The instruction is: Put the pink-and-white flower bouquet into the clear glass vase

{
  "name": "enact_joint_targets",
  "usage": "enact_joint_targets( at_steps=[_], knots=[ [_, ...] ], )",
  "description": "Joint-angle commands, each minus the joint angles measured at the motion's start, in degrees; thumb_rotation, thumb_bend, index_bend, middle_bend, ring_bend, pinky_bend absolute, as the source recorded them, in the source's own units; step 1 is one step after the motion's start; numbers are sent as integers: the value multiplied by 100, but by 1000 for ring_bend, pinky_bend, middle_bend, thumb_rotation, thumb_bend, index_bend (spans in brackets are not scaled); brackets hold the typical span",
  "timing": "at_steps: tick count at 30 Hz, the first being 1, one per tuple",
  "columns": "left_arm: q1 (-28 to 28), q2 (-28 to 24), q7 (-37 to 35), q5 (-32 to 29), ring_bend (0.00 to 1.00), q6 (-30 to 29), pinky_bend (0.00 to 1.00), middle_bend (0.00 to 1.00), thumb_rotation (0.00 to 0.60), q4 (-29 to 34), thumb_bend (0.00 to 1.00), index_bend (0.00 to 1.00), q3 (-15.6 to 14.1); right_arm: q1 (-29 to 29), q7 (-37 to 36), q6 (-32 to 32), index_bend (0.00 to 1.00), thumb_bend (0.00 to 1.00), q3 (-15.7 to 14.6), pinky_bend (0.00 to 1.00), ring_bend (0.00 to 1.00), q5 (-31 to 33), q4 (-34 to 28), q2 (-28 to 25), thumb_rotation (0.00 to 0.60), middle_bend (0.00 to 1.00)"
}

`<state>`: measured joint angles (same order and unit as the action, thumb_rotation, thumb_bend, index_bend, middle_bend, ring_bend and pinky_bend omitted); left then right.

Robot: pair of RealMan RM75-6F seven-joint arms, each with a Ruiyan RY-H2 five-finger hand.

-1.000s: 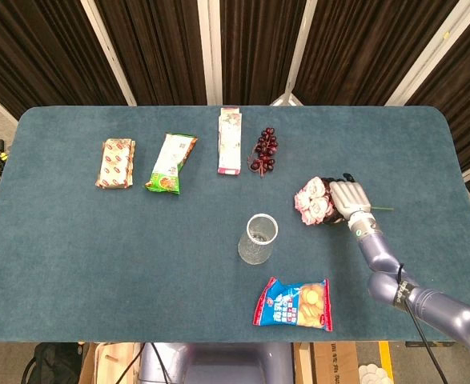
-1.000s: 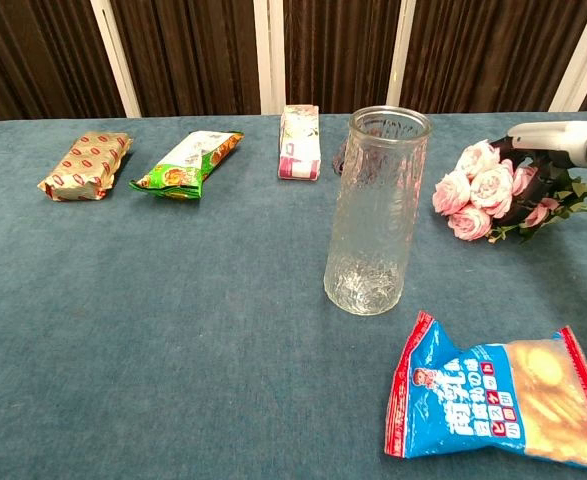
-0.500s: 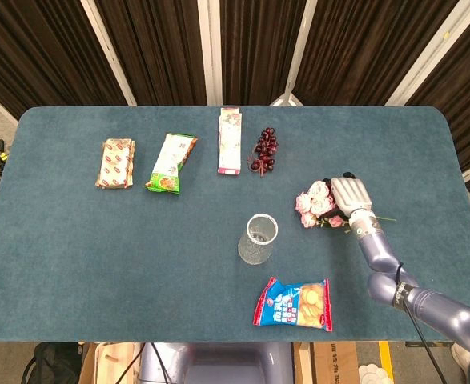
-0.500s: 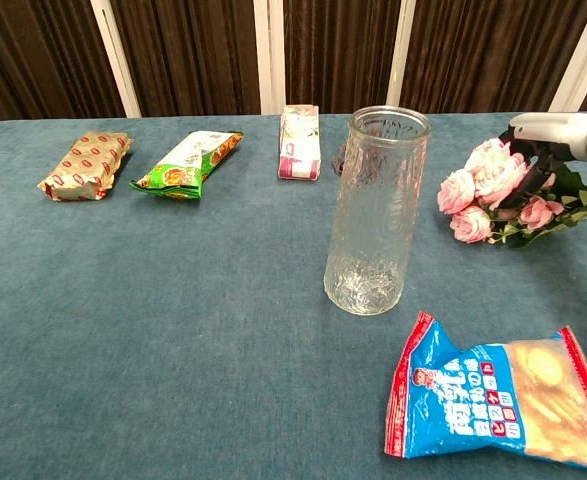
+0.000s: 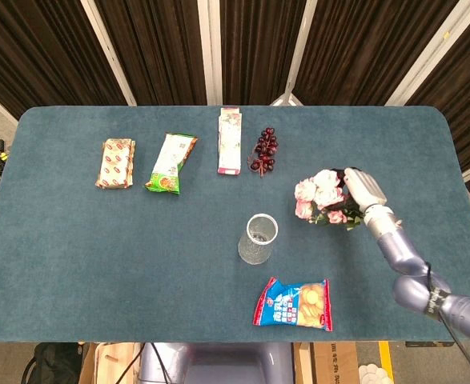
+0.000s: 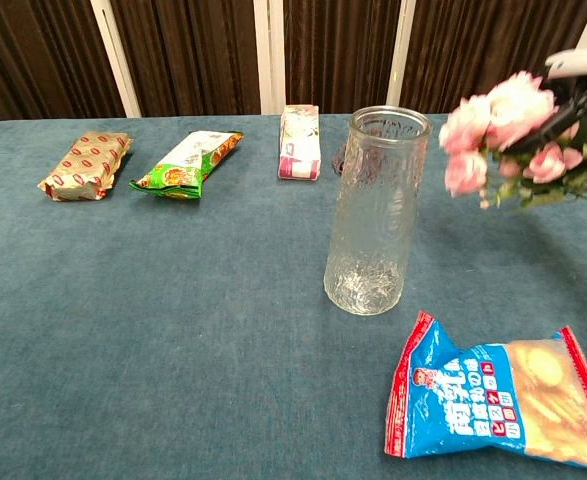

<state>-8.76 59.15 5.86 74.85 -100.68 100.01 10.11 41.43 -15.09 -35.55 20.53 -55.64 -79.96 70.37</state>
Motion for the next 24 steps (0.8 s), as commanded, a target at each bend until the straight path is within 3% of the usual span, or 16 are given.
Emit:
enact_joint_targets(
  at_steps=[1,8,13,24],
  knots=[
    [-5,-31,-91,7,0,23,29,0,600,-30,196,157,-2,-326,-1105,-42,487,293,651,140,518,-444,-644,-616,600,474],
    [-2,-79,-257,22,0,50,29,0,600,-91,196,157,5,-634,-2848,-362,513,293,1840,140,517,-109,-1586,-1270,600,474],
    [13,-71,-269,-20,0,72,29,0,600,-142,196,158,25,-704,-3388,-361,513,293,2504,140,518,622,-2448,-1853,600,474],
    [-4,-126,-457,55,0,87,29,0,600,-166,196,157,-13,-36,-2970,-1276,513,293,3127,139,518,3287,-3865,-2661,600,474]
  ],
)
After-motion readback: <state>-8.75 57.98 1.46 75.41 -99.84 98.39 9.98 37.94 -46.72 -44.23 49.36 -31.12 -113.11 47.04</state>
